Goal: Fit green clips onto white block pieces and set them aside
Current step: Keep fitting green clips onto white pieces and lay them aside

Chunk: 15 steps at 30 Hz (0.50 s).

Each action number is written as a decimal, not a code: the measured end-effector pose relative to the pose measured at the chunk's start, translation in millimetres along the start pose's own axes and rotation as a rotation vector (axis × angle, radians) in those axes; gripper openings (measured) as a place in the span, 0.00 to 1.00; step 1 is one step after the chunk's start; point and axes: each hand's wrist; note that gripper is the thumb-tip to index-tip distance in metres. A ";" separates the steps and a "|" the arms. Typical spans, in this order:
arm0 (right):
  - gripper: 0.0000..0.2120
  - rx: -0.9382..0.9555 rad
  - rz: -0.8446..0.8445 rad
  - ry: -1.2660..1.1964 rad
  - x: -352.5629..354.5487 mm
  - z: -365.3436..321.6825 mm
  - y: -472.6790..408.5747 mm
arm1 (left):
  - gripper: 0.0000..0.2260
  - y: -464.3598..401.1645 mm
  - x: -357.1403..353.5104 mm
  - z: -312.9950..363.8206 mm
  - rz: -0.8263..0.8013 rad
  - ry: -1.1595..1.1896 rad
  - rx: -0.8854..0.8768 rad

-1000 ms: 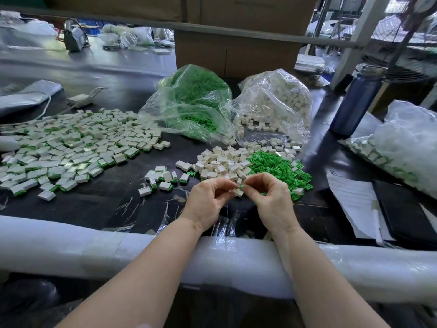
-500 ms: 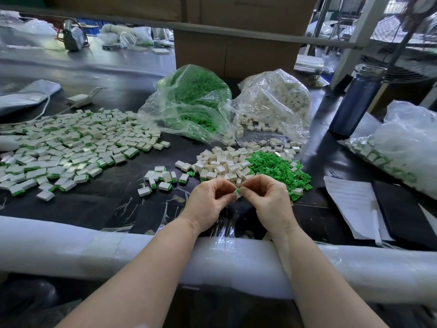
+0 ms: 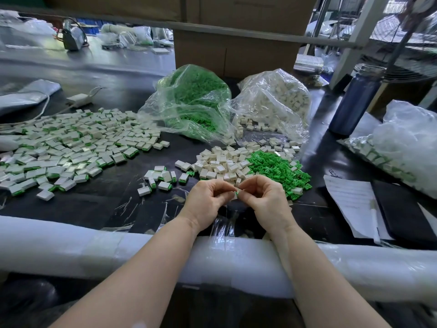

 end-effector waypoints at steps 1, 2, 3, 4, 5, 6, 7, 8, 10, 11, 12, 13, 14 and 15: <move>0.08 -0.003 -0.001 0.001 0.0 -0.1 -0.1 | 0.08 0.1 -0.1 0.2 -0.008 -0.005 0.001; 0.09 -0.005 -0.003 0.004 0.2 -0.2 0.0 | 0.07 0.2 0.0 0.5 -0.014 -0.010 0.001; 0.10 -0.005 -0.007 0.006 0.2 -0.3 0.3 | 0.07 0.2 -0.1 0.8 -0.020 -0.013 0.000; 0.11 -0.006 -0.011 0.005 0.2 -0.4 0.5 | 0.06 0.5 -0.1 1.2 -0.025 -0.013 0.000; 0.11 -0.007 -0.015 0.001 0.4 -0.4 0.8 | 0.07 0.8 0.0 1.7 -0.030 -0.009 0.002; 0.12 -0.010 -0.019 -0.003 0.6 -0.3 0.9 | 0.07 1.2 0.1 2.2 -0.034 -0.003 0.004; 0.12 -0.013 -0.023 -0.004 0.8 -0.2 1.0 | 0.08 1.5 0.1 2.8 -0.039 0.003 0.006; 0.13 -0.017 -0.027 -0.001 1.2 -0.2 1.1 | 0.09 1.9 0.1 3.3 -0.044 0.006 0.007; 0.14 -0.025 -0.038 0.002 1.9 -0.4 1.1 | 0.11 2.5 0.3 3.4 -0.052 0.006 0.007; 0.14 -0.029 -0.043 0.002 2.1 -0.8 1.3 | 0.11 2.7 0.4 3.2 -0.054 0.000 0.009; 0.14 -0.033 -0.048 0.001 2.5 -1.1 1.6 | 0.11 2.9 0.6 2.9 -0.057 -0.009 0.011; 0.14 -0.039 -0.052 -0.003 2.7 -1.4 1.8 | 0.11 2.8 0.6 2.7 -0.059 -0.019 0.013; 0.14 -0.046 -0.056 -0.009 3.0 -1.6 1.9 | 0.11 2.8 0.9 2.5 -0.060 -0.028 0.011; 0.14 -0.053 -0.061 -0.016 3.3 -1.9 1.9 | 0.11 2.7 1.1 2.5 -0.059 -0.035 0.006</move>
Point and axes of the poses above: each hand's wrist, its own y-axis away from the middle knuckle, its own x-axis out of the back of the hand, z = x × y, and after that the axes turned 10 degrees about y, right-handed
